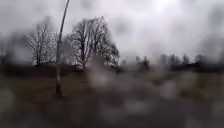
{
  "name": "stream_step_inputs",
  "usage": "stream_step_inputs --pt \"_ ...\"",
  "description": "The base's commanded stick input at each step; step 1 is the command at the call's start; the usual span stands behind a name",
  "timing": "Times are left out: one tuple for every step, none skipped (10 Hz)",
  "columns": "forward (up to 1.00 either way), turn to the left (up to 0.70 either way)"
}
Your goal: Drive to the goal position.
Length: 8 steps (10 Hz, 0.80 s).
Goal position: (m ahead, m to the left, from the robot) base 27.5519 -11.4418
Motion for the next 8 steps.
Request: stream_step_inputs --pt "1.00 0.00" --pt "1.00 0.00" --pt "1.00 0.00" --pt "1.00 0.00" --pt "1.00 0.00" --pt "1.00 0.00" --pt "1.00 0.00" --pt "1.00 0.00"
